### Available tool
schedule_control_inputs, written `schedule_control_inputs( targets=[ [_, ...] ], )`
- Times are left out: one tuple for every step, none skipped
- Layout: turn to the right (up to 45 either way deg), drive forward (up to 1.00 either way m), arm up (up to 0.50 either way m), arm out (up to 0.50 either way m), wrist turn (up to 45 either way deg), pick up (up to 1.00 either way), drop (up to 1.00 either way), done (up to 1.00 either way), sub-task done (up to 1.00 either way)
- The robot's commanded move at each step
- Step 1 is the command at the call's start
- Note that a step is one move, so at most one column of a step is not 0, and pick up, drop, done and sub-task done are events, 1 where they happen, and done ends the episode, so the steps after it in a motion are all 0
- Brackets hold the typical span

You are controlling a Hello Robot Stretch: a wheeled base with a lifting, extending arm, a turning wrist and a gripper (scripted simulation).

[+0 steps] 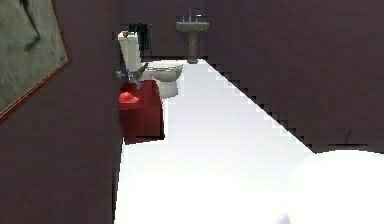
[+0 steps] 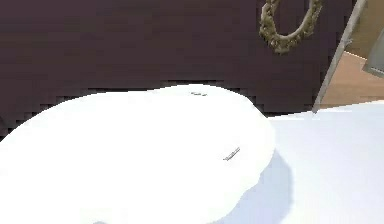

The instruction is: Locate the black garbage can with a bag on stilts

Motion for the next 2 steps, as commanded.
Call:
schedule_control_inputs(
  targets=[
    [0.0, 0.60, 0.00, 0.00, 0.0, 0.00, 0.00, 0.00, 0.00],
    [6.0, 0.00, 0.00, 0.00, 0.0, 0.00, 0.00, 0.00, 0.00]
  ],
)
